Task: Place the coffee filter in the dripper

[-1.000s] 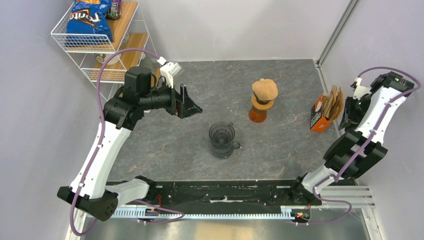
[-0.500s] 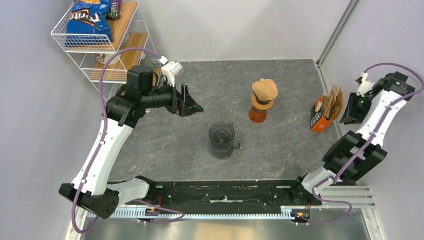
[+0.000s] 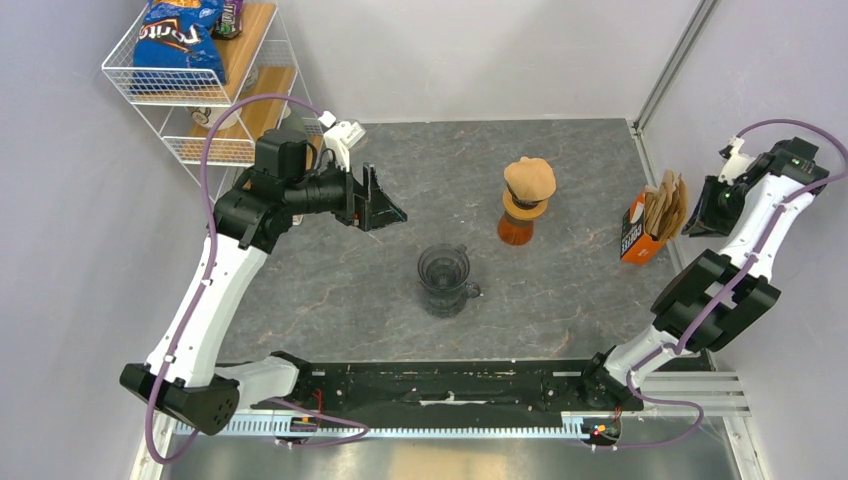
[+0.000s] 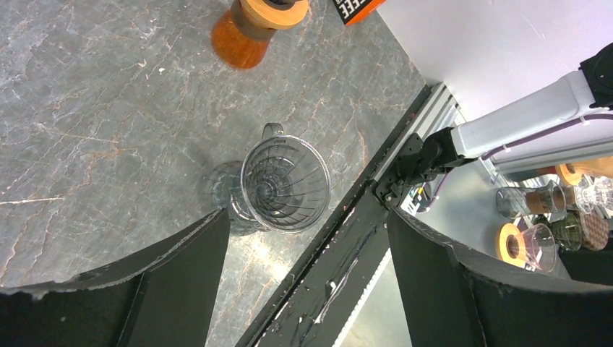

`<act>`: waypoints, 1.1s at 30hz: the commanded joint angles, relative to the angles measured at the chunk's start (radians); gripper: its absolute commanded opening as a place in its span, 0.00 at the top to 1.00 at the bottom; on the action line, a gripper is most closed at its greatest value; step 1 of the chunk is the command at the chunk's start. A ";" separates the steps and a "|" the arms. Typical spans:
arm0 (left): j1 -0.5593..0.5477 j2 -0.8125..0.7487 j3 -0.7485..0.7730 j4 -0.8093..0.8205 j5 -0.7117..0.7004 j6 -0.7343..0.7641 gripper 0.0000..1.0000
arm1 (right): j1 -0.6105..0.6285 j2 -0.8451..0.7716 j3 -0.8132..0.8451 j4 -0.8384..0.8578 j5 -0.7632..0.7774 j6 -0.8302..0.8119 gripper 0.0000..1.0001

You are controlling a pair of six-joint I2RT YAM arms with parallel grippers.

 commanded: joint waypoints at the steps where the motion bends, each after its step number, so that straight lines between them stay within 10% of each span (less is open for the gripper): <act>1: 0.009 0.007 -0.005 0.032 0.034 -0.023 0.13 | -0.005 0.004 0.011 0.055 -0.023 0.021 0.75; 33: 0.040 0.045 -0.025 0.033 0.077 -0.041 0.14 | 0.020 0.062 -0.058 0.145 -0.024 0.032 0.73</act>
